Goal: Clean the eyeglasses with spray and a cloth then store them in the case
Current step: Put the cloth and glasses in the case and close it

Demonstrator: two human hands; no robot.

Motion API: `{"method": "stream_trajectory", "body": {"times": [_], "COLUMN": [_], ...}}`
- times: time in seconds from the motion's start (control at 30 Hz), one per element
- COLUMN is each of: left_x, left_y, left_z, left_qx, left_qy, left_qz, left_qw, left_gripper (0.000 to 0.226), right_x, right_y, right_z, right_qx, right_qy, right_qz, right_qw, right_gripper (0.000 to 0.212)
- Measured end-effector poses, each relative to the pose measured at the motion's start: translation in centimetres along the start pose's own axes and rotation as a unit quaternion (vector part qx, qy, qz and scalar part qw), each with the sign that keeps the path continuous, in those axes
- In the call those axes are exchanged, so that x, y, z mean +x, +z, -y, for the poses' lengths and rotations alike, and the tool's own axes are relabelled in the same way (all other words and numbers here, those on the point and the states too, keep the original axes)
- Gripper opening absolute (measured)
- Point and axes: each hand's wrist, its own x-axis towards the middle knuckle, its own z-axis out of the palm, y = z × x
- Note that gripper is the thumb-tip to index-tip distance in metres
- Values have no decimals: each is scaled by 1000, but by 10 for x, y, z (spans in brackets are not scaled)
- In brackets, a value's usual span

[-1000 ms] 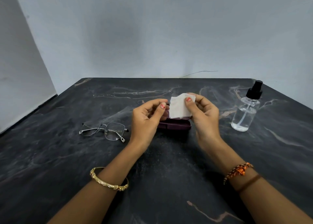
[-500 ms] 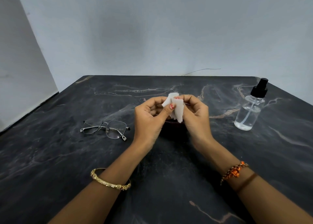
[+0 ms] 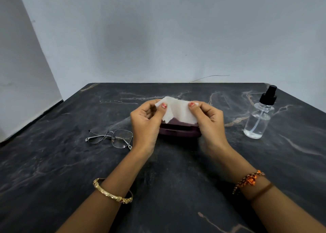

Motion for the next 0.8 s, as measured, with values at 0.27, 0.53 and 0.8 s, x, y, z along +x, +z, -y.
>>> {"method": "stream_trajectory", "body": {"times": [0.27, 0.53, 0.8], "left_x": [21, 32, 28], "left_y": [-14, -27, -30], "left_z": [4, 10, 5], "left_qx": [152, 295, 395], "left_qy": [-17, -80, -88], "left_qz": [-60, 13, 58], "left_qw": [986, 952, 913], "left_gripper": [12, 13, 16], "right_x": [16, 18, 11], "right_y": [-17, -20, -19], "right_z": [-13, -18, -16], "right_qx": [-91, -260, -434], "right_qy": [78, 44, -1], "right_qz": [-73, -67, -2], "right_qw": [990, 962, 901], "right_gripper": [24, 15, 19]}}
